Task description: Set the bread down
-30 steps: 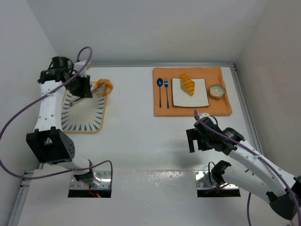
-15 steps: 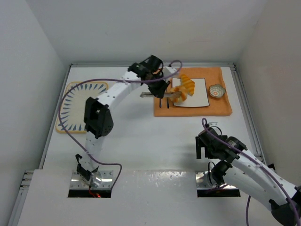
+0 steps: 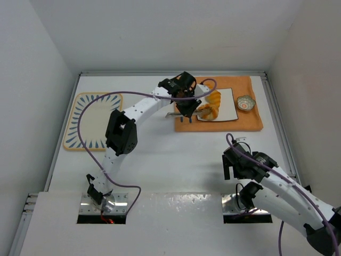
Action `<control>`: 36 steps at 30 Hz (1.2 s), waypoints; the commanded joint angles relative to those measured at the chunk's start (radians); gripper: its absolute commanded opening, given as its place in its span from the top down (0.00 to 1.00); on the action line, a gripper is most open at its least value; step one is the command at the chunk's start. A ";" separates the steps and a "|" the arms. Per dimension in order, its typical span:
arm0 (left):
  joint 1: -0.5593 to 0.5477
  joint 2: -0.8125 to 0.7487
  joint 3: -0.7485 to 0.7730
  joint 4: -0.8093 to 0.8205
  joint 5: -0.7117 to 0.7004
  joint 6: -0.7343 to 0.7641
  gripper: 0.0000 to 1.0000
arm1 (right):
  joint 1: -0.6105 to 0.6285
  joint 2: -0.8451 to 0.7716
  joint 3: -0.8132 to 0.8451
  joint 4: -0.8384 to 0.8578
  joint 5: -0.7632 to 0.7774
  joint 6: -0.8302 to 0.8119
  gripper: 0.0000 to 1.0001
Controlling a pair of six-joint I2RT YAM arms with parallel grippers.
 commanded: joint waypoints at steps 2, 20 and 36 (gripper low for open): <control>-0.004 -0.102 0.002 0.056 -0.004 -0.034 0.61 | -0.005 0.033 0.053 0.040 0.016 -0.034 0.00; 0.053 -0.194 0.091 0.084 0.114 -0.119 0.53 | -0.005 0.062 0.108 0.021 -0.025 0.006 0.00; 0.429 -0.436 -0.271 0.228 -0.105 -0.361 0.60 | -0.004 -0.033 0.087 -0.036 -0.030 0.124 0.00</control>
